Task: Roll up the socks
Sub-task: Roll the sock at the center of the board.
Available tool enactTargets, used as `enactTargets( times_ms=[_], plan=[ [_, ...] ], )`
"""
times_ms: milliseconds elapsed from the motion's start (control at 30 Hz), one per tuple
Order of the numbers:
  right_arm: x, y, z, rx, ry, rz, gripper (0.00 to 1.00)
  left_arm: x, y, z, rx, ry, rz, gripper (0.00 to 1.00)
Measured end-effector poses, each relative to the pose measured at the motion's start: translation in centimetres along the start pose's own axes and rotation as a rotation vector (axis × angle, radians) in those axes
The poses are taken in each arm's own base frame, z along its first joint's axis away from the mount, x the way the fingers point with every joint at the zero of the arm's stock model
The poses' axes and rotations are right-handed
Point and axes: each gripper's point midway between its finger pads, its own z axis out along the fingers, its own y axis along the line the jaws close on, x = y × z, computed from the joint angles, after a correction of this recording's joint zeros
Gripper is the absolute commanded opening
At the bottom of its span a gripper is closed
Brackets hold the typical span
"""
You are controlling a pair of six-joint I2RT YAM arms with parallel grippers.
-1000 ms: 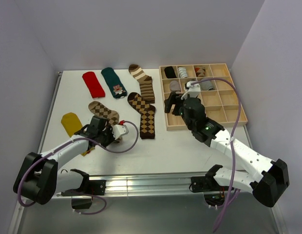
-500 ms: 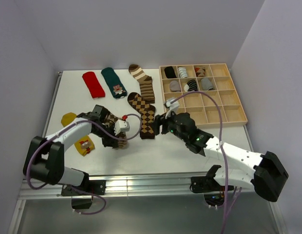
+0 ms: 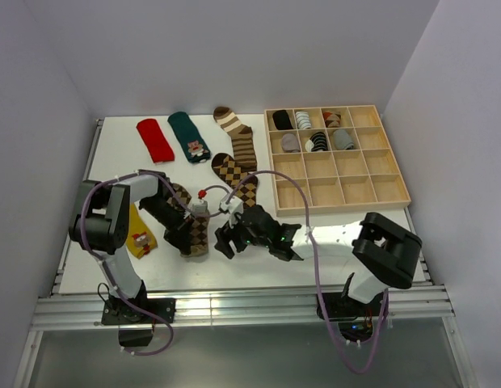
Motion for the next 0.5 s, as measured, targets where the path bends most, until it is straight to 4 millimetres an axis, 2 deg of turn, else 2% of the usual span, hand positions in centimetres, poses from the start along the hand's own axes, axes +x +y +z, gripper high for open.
enactTargets(
  times_ms=[267,500],
  plan=[
    [-0.2,3.6,3.4,-0.078,0.015,-0.061,0.79,0.9,-0.2,0.6,0.063,0.006,-0.059,0.0],
    [1.0,4.5,4.2,-0.102,0.047,-0.086,0.8,0.9,0.1,0.6,0.059,0.001,-0.077,0.0]
  ],
)
